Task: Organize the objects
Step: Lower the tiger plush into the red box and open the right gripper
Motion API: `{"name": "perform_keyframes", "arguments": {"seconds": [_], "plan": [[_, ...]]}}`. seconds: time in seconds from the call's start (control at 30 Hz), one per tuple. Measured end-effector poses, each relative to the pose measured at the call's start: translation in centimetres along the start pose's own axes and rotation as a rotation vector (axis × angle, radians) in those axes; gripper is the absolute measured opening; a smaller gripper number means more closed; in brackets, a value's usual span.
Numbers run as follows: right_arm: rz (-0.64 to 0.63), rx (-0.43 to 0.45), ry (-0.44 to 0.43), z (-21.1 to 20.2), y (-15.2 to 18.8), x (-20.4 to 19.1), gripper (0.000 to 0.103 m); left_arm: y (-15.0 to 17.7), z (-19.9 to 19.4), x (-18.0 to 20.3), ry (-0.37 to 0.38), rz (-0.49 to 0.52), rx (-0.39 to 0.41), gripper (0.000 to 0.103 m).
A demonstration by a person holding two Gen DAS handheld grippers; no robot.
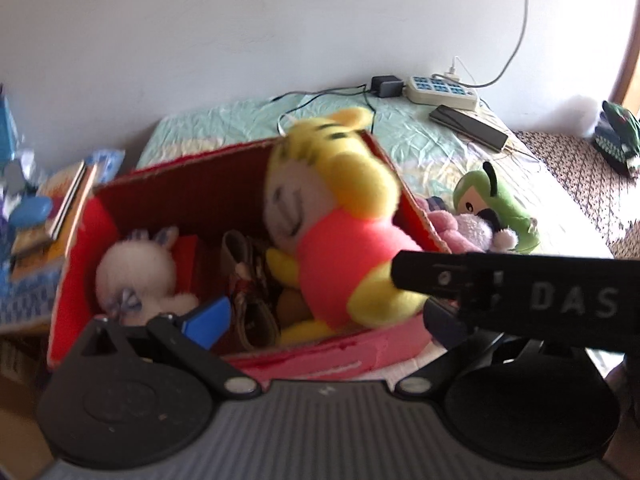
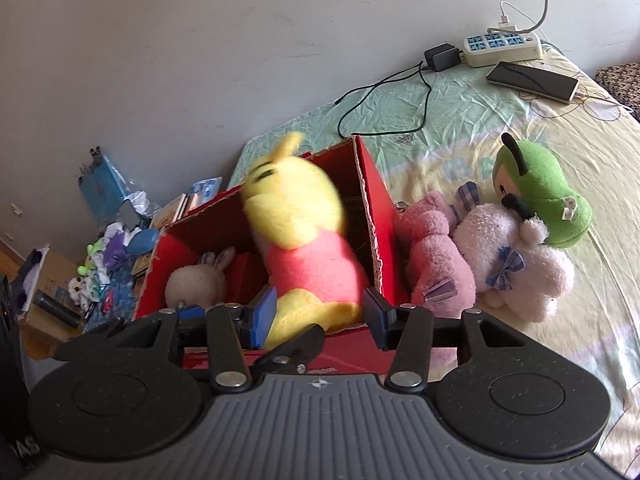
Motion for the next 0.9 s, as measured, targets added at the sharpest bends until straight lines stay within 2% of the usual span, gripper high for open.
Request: {"name": "perform_keyframes", "arguments": {"seconds": [0.1,0.23,0.4,0.9], "plan": [[0.002,-0.016,-0.029,-0.4,-0.1,0.5,0.051,0.2,-0.2,0.0,-0.057,-0.017,-0.015,0.103],[-0.007,-0.029,-0.073,-1.3,-0.3,1.1,0.051,0.5,-0.8,0.1,-0.083,-0.075,-0.041,0.102],[-0.007,-0.054,-0.124,-2.0,-0.4,2.2,0.051,0.9,-1.6,1.2,-0.169,-0.072,-0.048,0.102],[-0.016,-0.157,-0.209,-1.8,-0.2,5.8,0.051,2.6,-0.5,4.4,-0.257,-0.133,-0.121,0.102]]}}
Point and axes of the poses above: each gripper's, at about its wrist camera, not at the fingertips, and z roughly the way its jaws point, x to its right, y to its underside, the point moved 4 cm from there along z, roughly the way its jaws point, and after that the axes turned 7 degrees about x, right-handed, at the moved point
